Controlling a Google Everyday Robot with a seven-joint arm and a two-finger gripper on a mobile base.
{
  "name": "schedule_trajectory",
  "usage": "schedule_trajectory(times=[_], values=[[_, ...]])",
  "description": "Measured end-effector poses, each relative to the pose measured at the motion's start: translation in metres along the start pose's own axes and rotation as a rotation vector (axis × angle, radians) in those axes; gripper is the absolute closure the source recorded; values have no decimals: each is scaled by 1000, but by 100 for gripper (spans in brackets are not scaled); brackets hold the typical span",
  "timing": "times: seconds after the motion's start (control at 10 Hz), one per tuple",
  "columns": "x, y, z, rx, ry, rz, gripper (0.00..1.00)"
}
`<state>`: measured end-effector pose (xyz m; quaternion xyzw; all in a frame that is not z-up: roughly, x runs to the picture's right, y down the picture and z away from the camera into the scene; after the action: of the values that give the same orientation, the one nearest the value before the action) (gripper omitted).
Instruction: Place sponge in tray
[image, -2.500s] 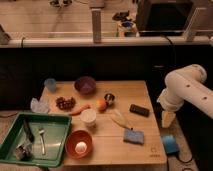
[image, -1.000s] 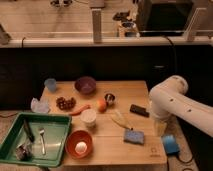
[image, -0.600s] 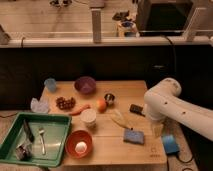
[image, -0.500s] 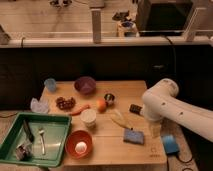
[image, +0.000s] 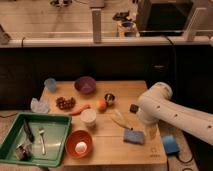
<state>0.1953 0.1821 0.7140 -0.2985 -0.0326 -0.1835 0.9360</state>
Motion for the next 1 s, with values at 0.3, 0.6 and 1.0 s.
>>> schedule_trajectory(times=[0.3,0.6,1.0], values=[[-7,0,11,0,-30,-32,20],[-15,0,27,3,-66,-64,20],[-23,1,45,-1,-102,-93,20]])
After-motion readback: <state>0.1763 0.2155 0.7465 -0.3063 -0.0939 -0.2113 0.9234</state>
